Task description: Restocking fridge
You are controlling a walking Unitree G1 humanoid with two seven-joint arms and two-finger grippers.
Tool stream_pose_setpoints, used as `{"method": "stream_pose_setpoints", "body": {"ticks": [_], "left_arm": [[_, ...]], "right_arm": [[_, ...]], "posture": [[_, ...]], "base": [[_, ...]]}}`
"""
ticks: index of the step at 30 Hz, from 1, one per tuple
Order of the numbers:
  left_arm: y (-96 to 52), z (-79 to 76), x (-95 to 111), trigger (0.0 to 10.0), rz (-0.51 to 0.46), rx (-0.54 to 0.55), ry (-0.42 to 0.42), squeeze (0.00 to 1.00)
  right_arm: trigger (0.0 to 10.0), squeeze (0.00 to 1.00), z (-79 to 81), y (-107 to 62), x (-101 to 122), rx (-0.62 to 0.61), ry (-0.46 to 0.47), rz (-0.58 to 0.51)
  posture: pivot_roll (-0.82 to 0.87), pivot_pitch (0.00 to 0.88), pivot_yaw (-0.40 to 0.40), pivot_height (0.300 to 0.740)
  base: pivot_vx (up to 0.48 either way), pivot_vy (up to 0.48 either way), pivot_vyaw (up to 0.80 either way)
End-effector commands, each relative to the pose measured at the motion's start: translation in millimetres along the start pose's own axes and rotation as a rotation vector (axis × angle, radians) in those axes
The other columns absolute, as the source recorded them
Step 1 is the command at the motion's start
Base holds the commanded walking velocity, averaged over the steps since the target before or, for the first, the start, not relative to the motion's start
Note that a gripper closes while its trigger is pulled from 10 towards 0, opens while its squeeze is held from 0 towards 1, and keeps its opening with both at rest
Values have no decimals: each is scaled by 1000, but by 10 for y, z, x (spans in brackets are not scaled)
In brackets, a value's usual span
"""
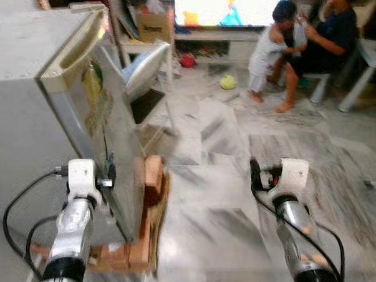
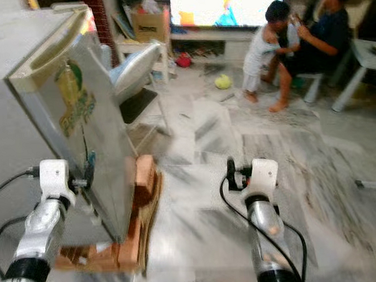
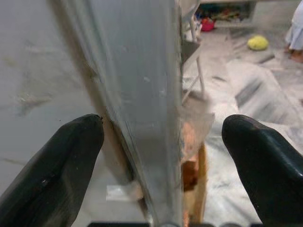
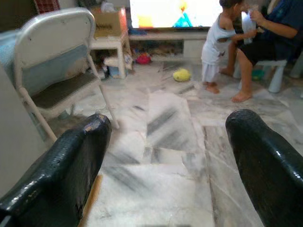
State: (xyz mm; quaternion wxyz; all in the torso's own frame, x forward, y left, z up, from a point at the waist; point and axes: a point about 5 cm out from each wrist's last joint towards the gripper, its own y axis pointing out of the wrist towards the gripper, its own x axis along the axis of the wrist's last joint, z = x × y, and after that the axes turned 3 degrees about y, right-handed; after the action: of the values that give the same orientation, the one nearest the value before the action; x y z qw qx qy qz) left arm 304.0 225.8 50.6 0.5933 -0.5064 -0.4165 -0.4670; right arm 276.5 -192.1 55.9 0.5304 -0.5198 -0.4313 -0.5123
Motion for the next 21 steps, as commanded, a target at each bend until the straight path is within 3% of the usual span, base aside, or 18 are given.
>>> {"method": "stream_pose_setpoints", "body": {"ticks": [1,8,18,21], "left_arm": [[59,3,77,10000,-21,-6,15,0],[207,-136,289,10000,-74,-72,16,0],[314,-347,415,10000,-92,-130,35,0],[309,-334,413,10000,-97,-130,34,0]], "right_arm": [[10000,0,4,0,-21,-4,6,15],[10000,0,6,-51,-117,1,-17,65],[10000,0,-30,-75,-185,-9,-8,111],[10000,0,-31,-82,-188,-8,-10,113]], "posture": [[8,0,-21,740],[5,0,-22,740],[-4,0,-21,740],[-6,0,-20,740]], "base": [[0,0,0],[0,0,0],[0,0,0],[0,0,0]]}}
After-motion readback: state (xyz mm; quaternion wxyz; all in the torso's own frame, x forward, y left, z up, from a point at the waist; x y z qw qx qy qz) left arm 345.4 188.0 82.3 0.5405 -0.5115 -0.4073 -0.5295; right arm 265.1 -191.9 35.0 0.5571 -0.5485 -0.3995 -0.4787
